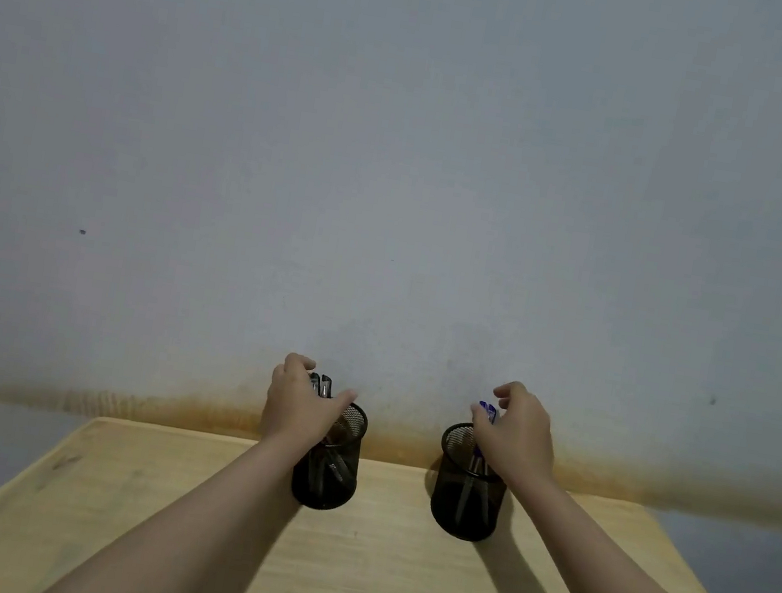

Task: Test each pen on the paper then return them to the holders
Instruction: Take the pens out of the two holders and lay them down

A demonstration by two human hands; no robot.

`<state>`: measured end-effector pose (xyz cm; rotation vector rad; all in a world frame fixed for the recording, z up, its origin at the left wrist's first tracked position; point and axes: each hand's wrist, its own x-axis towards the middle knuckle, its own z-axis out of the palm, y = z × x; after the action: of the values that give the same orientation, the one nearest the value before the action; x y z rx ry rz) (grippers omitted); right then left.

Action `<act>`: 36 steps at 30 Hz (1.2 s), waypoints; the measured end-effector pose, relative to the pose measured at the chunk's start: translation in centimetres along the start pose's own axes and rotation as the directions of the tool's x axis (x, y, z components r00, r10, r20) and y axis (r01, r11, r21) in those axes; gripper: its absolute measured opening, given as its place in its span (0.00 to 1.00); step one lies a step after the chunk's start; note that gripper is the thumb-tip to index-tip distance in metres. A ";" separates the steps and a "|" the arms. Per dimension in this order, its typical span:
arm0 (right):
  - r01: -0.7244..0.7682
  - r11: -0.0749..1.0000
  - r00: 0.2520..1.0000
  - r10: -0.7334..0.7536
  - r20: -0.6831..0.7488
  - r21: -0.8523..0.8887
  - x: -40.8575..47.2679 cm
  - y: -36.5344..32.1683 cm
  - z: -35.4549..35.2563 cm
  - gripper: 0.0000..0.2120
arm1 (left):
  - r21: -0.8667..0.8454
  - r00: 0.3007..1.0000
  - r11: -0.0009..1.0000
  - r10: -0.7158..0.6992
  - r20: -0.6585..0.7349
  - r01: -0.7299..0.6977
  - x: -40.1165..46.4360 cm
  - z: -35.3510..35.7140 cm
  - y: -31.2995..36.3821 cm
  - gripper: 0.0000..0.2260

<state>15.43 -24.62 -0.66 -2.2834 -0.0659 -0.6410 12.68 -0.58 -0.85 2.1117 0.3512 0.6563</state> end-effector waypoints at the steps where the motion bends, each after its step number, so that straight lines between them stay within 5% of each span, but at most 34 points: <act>1: -0.004 1.000 1.000 0.004 0.009 -0.001 0.2 0.1 0.2 0.18 | 0.012 1.000 1.000 -0.011 -0.008 0.011 0.2 0.2 0.0 0.28; 8: 0.030 0.997 0.999 -0.033 0.040 0.065 0.7 0.5 1.0 0.14 | -0.027 0.998 0.997 -0.066 -0.003 0.066 1.3 0.9 -0.2 0.19; 13: 0.090 0.990 0.995 -0.095 0.040 0.108 0.3 0.2 0.6 0.14 | -0.150 0.998 0.987 0.061 0.028 -0.056 1.0 0.3 -0.5 0.14; 17: 0.102 0.983 0.992 -0.112 0.063 0.151 -0.2 -0.1 0.1 0.15 | -0.188 0.980 0.971 0.168 0.107 -0.146 0.6 -0.5 -0.4 0.14; 26: 0.091 0.986 0.971 -0.120 0.207 0.142 -0.8 -0.3 -1.1 0.12 | -0.251 0.945 0.965 0.153 0.288 -0.080 0.4 -1.3 0.0 0.18; 36: 0.231 0.941 0.973 -0.227 -0.045 0.248 -0.5 -2.7 -4.4 0.10 | -0.371 0.978 0.919 0.183 0.102 -0.134 -0.1 -3.1 1.5 0.19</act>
<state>12.49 -25.59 3.45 -2.0401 -0.3893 -0.7257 10.89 0.58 1.79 1.8262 -0.0207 0.6146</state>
